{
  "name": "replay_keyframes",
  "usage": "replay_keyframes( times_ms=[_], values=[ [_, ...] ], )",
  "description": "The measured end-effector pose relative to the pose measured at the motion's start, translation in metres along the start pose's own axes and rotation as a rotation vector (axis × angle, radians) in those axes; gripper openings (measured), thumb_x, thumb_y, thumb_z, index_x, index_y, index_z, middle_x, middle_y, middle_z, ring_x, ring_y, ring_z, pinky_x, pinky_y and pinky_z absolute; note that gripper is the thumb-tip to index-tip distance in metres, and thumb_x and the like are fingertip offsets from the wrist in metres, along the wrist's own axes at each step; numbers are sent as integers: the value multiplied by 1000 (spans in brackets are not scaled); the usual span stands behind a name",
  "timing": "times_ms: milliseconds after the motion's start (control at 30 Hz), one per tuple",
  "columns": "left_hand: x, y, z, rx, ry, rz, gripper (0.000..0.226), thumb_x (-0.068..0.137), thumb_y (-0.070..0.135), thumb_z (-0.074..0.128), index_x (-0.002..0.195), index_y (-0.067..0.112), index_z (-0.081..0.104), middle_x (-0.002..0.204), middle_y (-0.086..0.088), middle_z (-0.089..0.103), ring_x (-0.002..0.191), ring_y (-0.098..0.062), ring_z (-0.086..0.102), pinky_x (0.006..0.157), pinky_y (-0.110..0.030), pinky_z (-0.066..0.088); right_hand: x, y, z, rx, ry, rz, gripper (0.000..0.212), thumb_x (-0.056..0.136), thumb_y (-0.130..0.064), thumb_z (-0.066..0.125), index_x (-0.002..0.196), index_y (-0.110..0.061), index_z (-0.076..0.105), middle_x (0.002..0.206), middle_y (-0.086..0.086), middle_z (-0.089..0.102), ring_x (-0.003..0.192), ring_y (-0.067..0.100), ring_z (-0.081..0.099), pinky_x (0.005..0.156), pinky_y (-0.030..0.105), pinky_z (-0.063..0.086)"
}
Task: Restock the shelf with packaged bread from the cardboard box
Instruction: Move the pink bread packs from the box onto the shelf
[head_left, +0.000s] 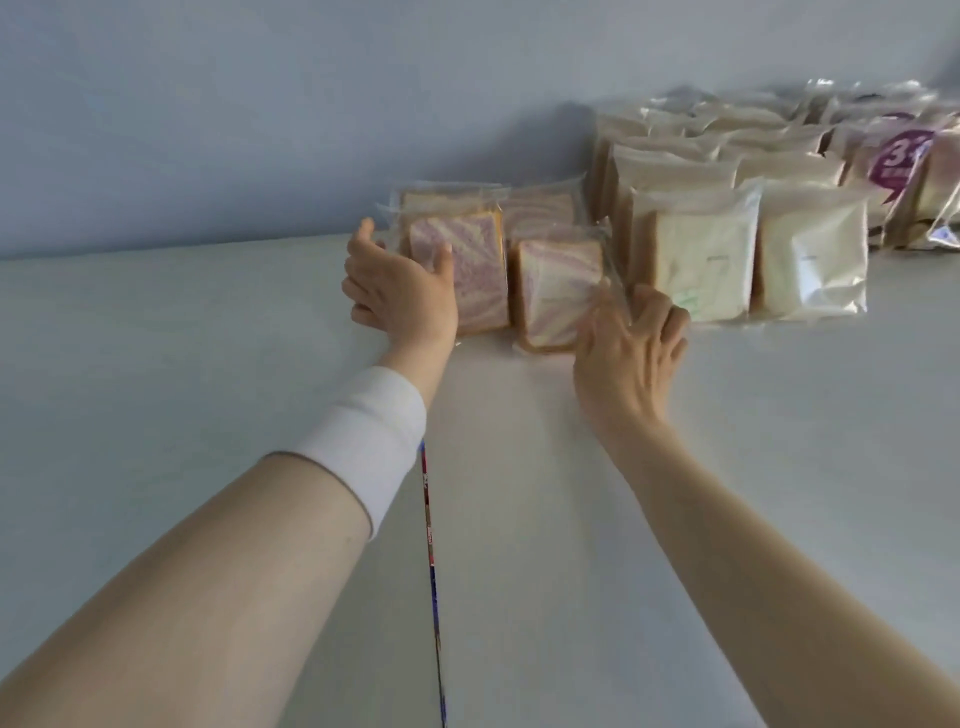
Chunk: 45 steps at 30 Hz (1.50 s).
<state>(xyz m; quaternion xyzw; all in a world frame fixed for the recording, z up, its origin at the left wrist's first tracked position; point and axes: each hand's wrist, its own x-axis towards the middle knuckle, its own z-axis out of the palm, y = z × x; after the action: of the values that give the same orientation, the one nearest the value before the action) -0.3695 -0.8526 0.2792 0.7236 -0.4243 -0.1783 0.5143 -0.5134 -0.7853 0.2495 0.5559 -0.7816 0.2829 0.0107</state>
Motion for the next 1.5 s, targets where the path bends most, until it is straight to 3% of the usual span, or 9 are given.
replay_keyframes(
  times_ms=[133, 233, 333, 533, 733, 900, 1133, 1300, 1500],
  values=[
    [-41, 10, -17, 202, 4, 449, 63, 81, 34, 59, 136, 14, 35, 140, -8, 38, 129, -30, 33, 99, -37, 22, -21, 22, -40, -3, 20, -104, 51, 95, -34, 42, 142, -18, 33, 141, 10, 39, 126, 33, 31, 102, 41, 26],
    [-99, 36, -9, 366, -243, 875, 50, 83, 28, 53, 130, 12, 43, 135, -11, 45, 127, -30, 38, 101, -40, 22, -43, 70, -84, -92, -20, -111, 46, 94, -31, 44, 137, -16, 40, 139, 8, 44, 126, 30, 35, 101, 39, 26],
    [-183, 79, 20, 445, -537, 1165, 41, 88, 19, 49, 126, 7, 44, 127, -15, 50, 120, -30, 42, 96, -42, 30, -65, 146, -139, -225, -83, -41, 45, 94, -31, 44, 138, -18, 39, 142, 5, 40, 131, 27, 32, 106, 39, 21],
    [-430, 142, 103, 605, -896, 1560, 33, 91, 16, 39, 122, 9, 46, 126, -14, 52, 117, -31, 44, 96, -40, 34, -154, 354, -260, -470, -198, 279, 44, 92, -30, 44, 134, -16, 42, 140, 10, 39, 130, 32, 31, 108, 48, 26],
    [-654, 127, 158, 712, -1162, 1762, 34, 91, 20, 41, 123, 8, 43, 128, -18, 50, 120, -36, 42, 99, -44, 34, -289, 537, -327, -560, -379, 683, 37, 92, -25, 44, 127, -12, 46, 132, 13, 46, 126, 34, 35, 107, 50, 26],
    [-773, 95, 210, 773, -1413, 1759, 31, 91, 26, 46, 118, 10, 45, 125, -15, 53, 118, -33, 45, 99, -42, 34, -358, 643, -331, -506, -472, 921, 32, 92, -21, 40, 122, -15, 49, 128, 11, 49, 124, 31, 39, 104, 48, 30],
    [-888, 58, 323, 803, -1663, 1654, 36, 90, 27, 49, 123, 13, 45, 120, -12, 56, 111, -29, 50, 92, -39, 42, -373, 782, -301, -387, -593, 1120, 31, 95, -24, 41, 124, -15, 47, 128, 10, 49, 120, 30, 42, 97, 40, 36],
    [-950, 10, 411, 924, -1867, 1289, 41, 90, 31, 50, 127, 15, 42, 126, -9, 54, 116, -26, 49, 95, -38, 41, -372, 877, -245, -85, -556, 1396, 49, 93, -37, 46, 133, -11, 39, 132, 11, 45, 122, 27, 41, 100, 36, 37],
    [-1030, -121, 533, 1078, -1902, 534, 56, 91, 23, 51, 140, 9, 28, 140, -19, 39, 129, -35, 40, 107, -44, 35, -380, 1013, -113, 265, -394, 1659, 70, 92, -36, 50, 143, 1, 19, 139, 19, 35, 127, 32, 39, 105, 36, 34]
  ],
)
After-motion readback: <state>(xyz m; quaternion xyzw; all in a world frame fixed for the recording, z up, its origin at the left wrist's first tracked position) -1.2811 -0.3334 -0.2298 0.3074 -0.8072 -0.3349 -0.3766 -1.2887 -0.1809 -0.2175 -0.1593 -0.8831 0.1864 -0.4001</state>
